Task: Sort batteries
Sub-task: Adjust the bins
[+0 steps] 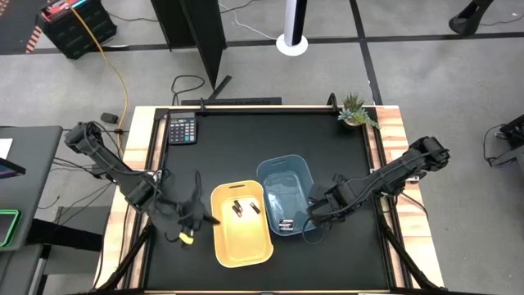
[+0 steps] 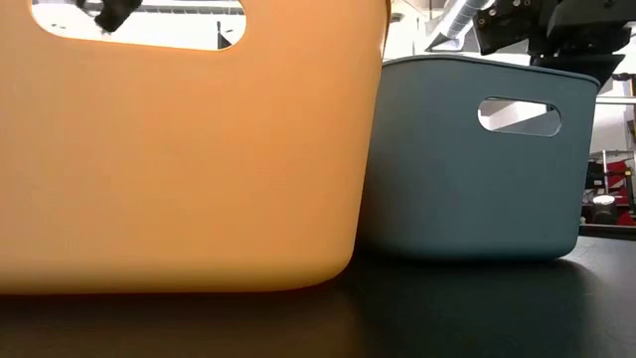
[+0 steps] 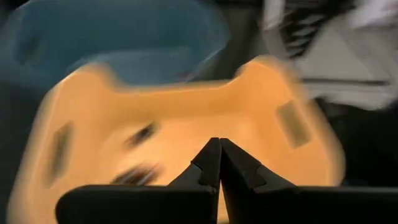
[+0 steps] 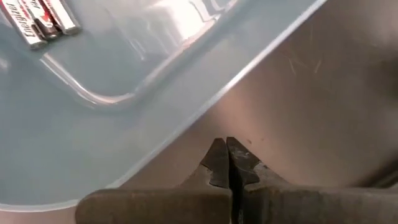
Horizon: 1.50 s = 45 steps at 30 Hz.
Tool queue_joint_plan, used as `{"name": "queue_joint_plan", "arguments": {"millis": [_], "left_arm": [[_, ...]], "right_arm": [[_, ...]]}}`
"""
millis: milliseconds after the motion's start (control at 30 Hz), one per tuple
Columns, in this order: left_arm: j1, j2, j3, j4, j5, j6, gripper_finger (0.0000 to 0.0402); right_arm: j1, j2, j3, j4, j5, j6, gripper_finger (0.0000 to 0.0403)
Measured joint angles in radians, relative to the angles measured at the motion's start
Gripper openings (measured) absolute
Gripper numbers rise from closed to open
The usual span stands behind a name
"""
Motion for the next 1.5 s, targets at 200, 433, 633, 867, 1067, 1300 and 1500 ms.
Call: {"name": "queue_joint_plan", "arguments": {"millis": [200, 433, 633, 867, 1067, 1300, 1500], "left_arm": [[-0.001, 0.133, 0.001, 0.287, 0.188, 0.155, 0.0001], [-0.001, 0.351, 0.123, 0.306, 0.272, 0.227, 0.0001], [-0.018, 0.497, 0.301, 0.219, 0.307, 0.296, 0.0001], [-0.018, 0.618, 0.477, 0.061, 0.310, 0.306, 0.0001], [-0.018, 0.692, 0.557, -0.042, 0.311, 0.295, 0.0001], [-0.009, 0.707, 0.560, -0.102, 0.325, 0.245, 0.0001], [0.009, 0.705, 0.558, -0.143, 0.325, 0.206, 0.0001]], "right_arm": [[0.000, 0.000, 0.000, -0.007, 0.003, -0.001, 0.0000], [0.000, 0.000, 0.000, -0.009, 0.003, -0.001, 0.0000], [0.000, 0.000, 0.000, -0.010, 0.003, -0.008, 0.0000], [0.000, 0.000, 0.000, -0.011, 0.003, -0.020, 0.0000], [0.000, 0.000, 0.000, -0.011, 0.003, -0.020, 0.0000], [0.000, 0.000, 0.000, -0.010, 0.004, -0.020, 0.0001], [0.000, 0.000, 0.000, -0.010, 0.005, -0.020, 0.0007]]}}
